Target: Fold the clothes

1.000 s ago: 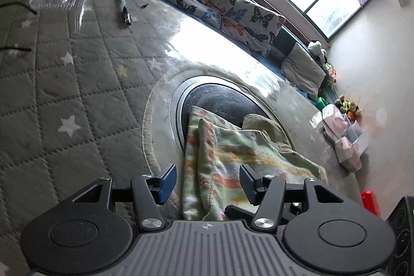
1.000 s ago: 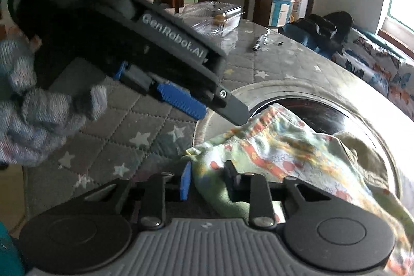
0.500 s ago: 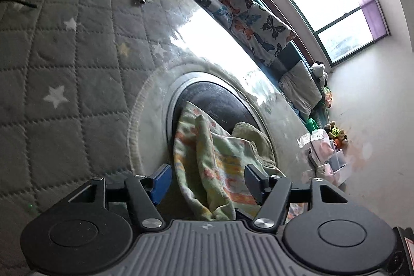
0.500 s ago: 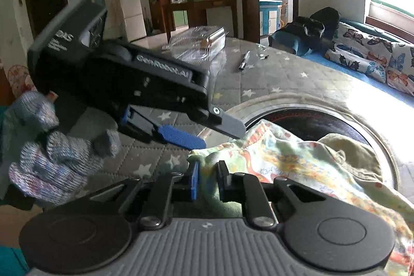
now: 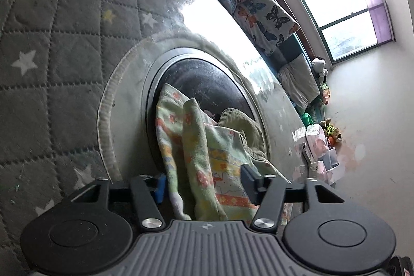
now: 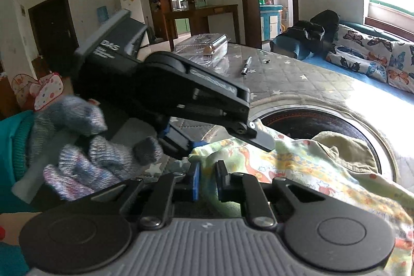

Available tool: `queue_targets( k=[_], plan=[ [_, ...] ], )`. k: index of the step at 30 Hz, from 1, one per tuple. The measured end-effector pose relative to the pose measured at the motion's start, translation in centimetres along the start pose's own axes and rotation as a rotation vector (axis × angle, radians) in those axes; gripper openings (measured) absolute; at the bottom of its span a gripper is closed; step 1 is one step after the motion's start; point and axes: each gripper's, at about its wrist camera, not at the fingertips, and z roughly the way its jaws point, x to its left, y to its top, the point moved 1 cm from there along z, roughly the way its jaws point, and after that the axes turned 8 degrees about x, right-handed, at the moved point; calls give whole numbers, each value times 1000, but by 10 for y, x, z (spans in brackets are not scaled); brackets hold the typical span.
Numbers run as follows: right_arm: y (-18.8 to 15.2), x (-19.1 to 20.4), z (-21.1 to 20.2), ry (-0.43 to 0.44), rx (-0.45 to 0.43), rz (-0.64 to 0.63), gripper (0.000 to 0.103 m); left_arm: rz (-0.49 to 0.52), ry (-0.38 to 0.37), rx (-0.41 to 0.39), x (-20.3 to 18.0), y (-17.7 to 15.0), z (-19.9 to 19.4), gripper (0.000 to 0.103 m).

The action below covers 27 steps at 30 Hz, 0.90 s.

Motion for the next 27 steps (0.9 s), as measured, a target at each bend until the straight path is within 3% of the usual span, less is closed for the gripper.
queue_targets(
  k=[4,6,15,17,27],
  plan=[
    [-3,-3,1,6,7,7,12,-10,8,6,2,0,5,22],
    [-4,-6,-1,5,2,16,12,-7,13,2,3,-1,5,17],
    [-16,-22,-18,-56,-16,68,21,35,46,-6,1,-3,7,13],
    [-21,-32,-26,-91,-19,102,27,40,49,-6,2,-4,6,13],
    [-51,-120,-58,-342,-36,325,39,39,72,0,3,-4,7,13]
  ],
)
